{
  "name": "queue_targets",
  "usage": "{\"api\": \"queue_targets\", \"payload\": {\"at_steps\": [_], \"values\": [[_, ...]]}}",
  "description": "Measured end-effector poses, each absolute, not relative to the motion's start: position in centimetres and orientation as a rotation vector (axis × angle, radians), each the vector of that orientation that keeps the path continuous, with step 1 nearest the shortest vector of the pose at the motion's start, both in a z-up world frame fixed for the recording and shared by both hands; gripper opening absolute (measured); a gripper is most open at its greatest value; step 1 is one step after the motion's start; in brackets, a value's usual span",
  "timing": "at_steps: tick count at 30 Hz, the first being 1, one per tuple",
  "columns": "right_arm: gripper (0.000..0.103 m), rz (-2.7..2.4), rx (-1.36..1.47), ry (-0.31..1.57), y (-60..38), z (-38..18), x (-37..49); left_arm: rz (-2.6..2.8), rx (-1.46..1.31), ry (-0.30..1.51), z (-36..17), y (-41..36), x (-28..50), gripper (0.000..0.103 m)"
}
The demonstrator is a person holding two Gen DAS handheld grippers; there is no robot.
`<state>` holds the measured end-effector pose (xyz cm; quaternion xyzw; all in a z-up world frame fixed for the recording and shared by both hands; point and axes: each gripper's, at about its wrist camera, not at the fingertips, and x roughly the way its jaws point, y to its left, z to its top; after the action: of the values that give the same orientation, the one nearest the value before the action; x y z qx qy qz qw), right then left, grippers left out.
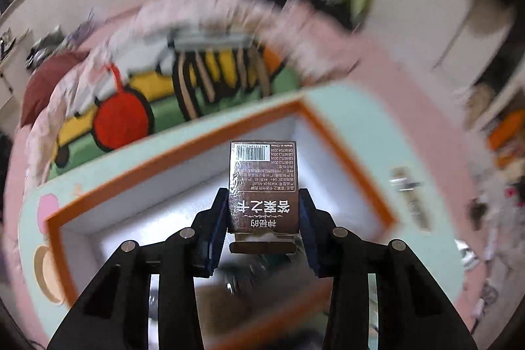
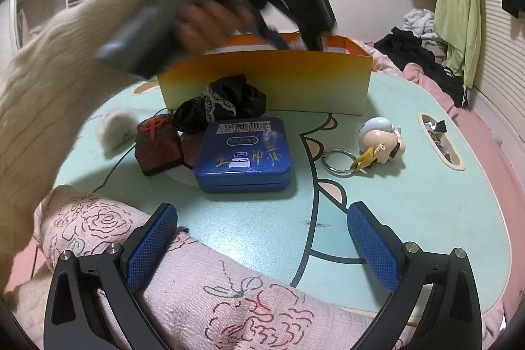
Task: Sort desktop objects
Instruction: 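Lift the brown box out and place it on the table with the left gripper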
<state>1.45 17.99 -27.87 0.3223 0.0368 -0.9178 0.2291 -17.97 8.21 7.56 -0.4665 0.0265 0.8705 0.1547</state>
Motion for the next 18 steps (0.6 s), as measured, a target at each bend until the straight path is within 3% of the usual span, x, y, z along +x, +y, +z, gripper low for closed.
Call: {"api": "queue_targets", "payload": {"at_steps": [5, 10, 13, 14, 15, 16, 18], "values": [[0.103, -2.527, 0.887, 0.103, 18.0, -27.9, 1.4, 2.511, -1.041, 0.054, 11.3, 4.7, -7.5, 0.042], [0.103, -2.527, 0.887, 0.103, 18.1, -27.9, 1.4, 2.557, -1.039, -0.017, 8.4, 0.4, -1.2, 0.042], [0.103, -2.526, 0.886, 0.102, 18.1, -27.9, 1.4, 2.548, -1.029, -0.096, 6.2, -0.8, -1.4, 0.044], [0.103, -2.526, 0.886, 0.103, 18.1, -27.9, 1.4, 2.546, -0.997, -0.131, 5.9, -1.1, -1.4, 0.049], [0.103, -2.526, 0.886, 0.103, 18.1, -27.9, 1.4, 2.550, -0.965, -0.162, 5.6, -1.1, -1.6, 0.066], [0.103, -2.526, 0.886, 0.103, 18.1, -27.9, 1.4, 2.574, -0.941, -0.171, 5.8, -1.2, -1.4, 0.076], [0.103, -2.526, 0.886, 0.103, 18.2, -27.9, 1.4, 2.646, -0.872, -0.133, 6.4, -1.1, -0.6, 0.076]]}}
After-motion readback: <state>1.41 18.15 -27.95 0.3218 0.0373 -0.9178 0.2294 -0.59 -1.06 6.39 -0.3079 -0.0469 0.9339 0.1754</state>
